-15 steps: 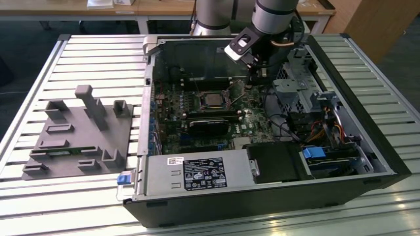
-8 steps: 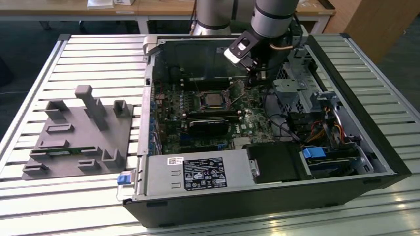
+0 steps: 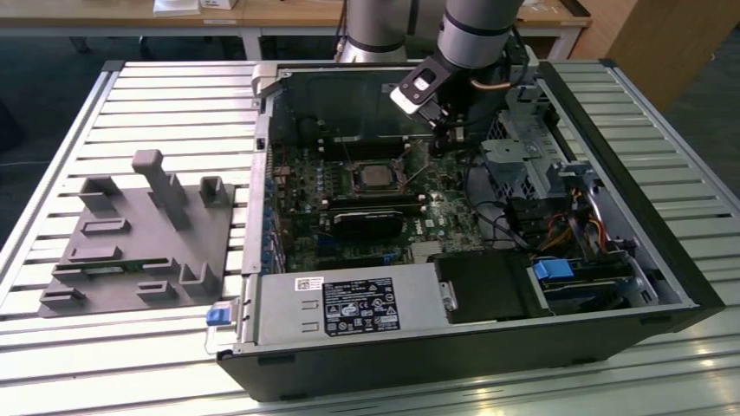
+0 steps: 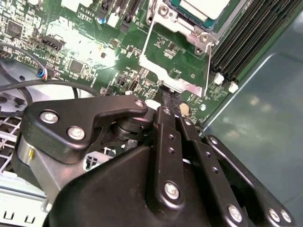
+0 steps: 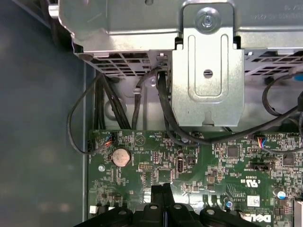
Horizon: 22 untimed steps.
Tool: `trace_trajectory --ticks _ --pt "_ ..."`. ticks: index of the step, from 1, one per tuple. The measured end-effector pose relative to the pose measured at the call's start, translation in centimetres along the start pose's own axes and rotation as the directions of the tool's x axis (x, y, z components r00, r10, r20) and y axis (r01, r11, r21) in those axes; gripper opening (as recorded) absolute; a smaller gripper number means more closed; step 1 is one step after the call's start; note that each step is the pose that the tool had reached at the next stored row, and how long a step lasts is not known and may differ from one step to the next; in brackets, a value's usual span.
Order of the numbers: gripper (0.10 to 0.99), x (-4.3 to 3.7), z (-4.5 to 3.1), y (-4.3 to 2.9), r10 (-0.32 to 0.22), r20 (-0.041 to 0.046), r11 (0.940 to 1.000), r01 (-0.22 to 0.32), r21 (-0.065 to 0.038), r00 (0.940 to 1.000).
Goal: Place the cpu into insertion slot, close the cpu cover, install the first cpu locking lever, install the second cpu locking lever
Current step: 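Close the cpu cover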
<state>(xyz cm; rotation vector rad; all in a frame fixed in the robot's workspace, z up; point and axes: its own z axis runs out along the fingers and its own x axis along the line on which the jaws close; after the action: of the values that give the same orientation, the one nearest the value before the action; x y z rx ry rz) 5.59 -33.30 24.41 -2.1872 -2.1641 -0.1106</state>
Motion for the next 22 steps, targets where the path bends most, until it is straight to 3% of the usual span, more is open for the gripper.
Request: trace_trajectory --ticks 22 --pt "0.106 0.0 0.0 -0.57 0.0 -0.0001 1.0 0.0 0.0 1.0"
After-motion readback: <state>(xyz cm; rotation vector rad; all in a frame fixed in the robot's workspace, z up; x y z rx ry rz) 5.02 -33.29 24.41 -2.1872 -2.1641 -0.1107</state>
